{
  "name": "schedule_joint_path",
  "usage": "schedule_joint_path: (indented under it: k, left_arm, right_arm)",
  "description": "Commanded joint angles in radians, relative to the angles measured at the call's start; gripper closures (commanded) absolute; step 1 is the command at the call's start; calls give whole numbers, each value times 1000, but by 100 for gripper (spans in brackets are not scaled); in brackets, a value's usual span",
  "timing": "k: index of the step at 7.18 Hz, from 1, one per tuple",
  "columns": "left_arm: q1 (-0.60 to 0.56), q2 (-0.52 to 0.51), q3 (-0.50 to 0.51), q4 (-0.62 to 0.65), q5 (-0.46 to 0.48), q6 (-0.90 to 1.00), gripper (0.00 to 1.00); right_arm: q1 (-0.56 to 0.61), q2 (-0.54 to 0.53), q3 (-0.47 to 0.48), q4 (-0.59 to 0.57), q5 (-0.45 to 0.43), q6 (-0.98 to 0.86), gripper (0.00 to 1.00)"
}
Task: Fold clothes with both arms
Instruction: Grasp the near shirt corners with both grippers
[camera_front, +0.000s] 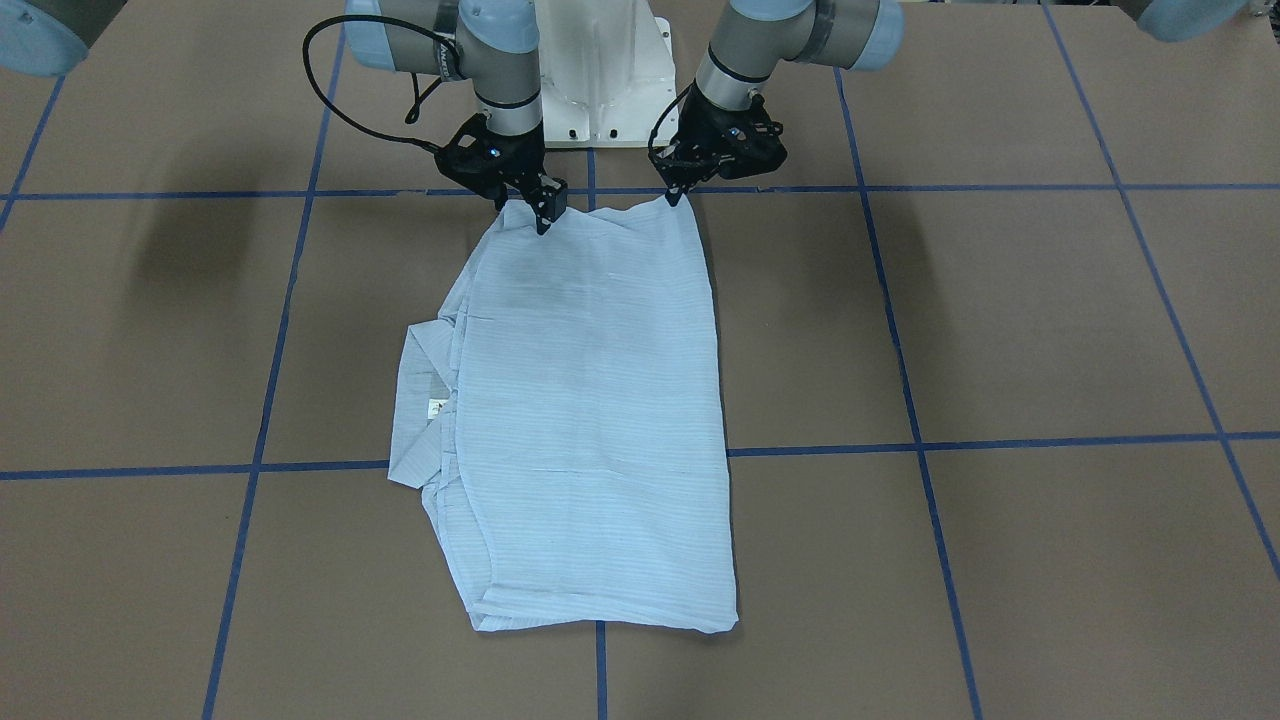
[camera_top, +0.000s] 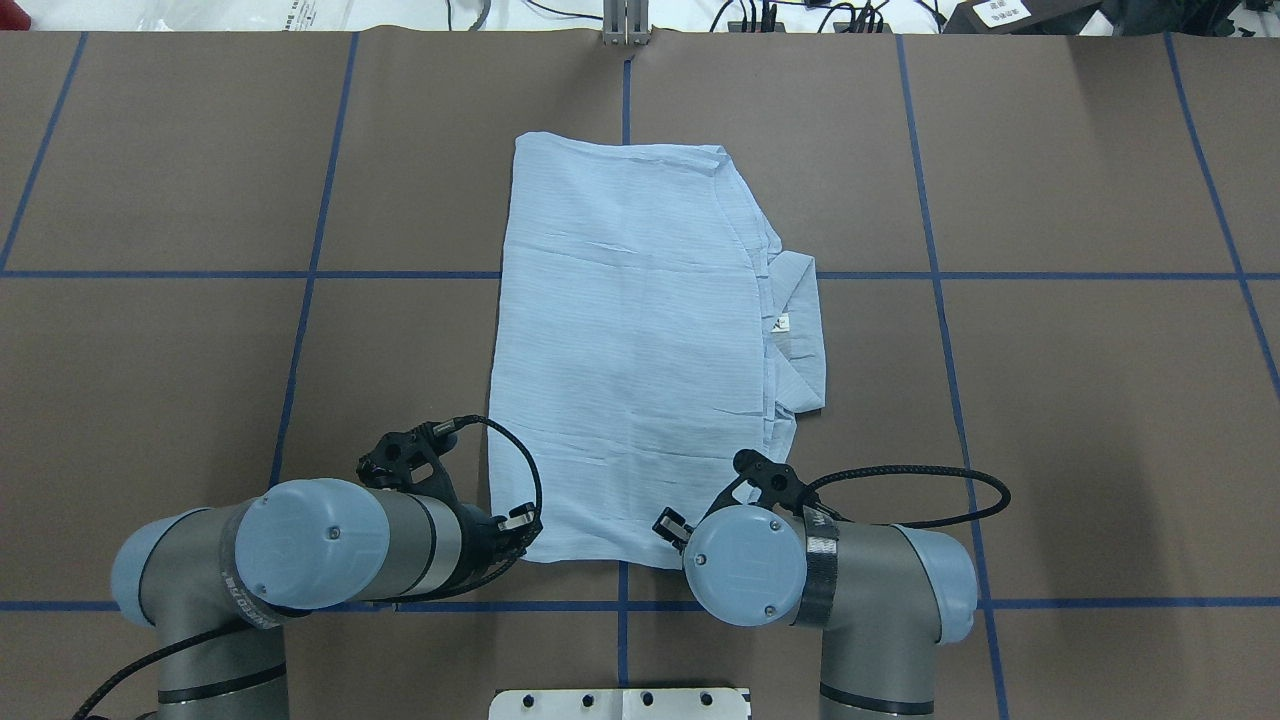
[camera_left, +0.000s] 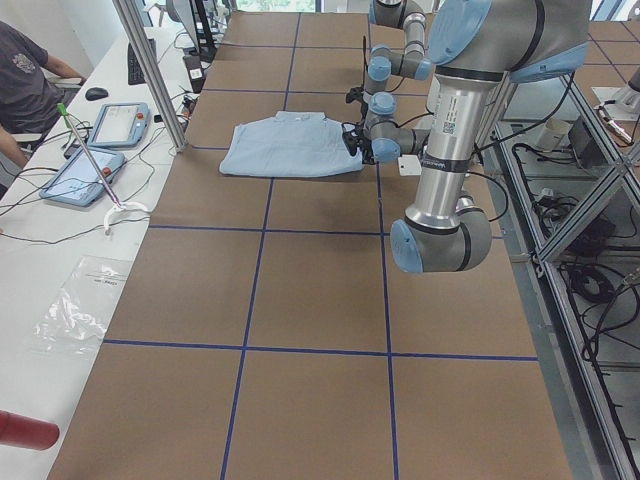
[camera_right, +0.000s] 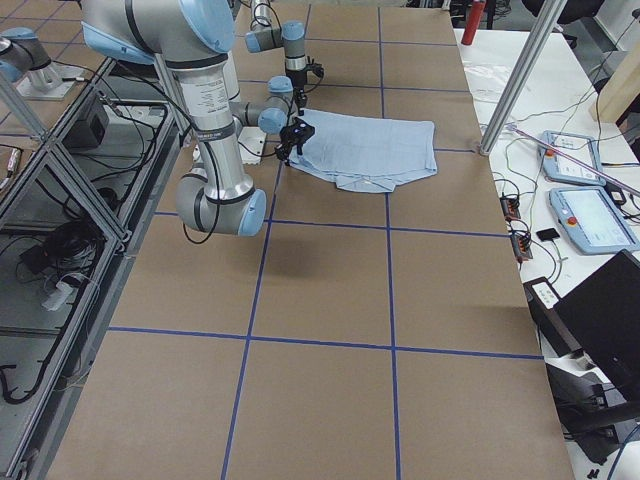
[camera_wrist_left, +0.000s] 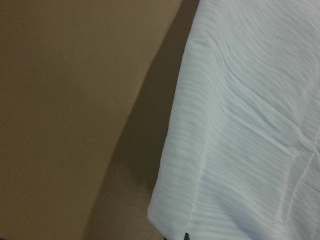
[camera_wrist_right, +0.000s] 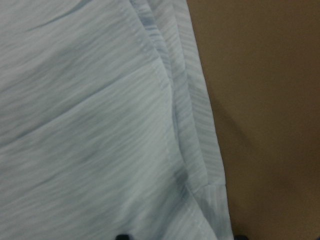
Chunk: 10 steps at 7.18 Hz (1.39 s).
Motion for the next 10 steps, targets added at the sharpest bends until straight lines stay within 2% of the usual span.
schedule_joint_path:
  k: [1,2,4,10]
  left_arm:
    - [0,0,2,-2,0,-1,100]
    - [0,0,3,0,2,0,100]
    - [0,0,5,-2,0,0,100]
    - [0,0,6,0,2,0,100]
  right_arm:
    - [0,0,0,0,1,-4,79]
    - [1,0,0,2,1,-13,93]
    - [1,2,1,2,2,-19,100]
    - [10,3,12,0,10,-19,100]
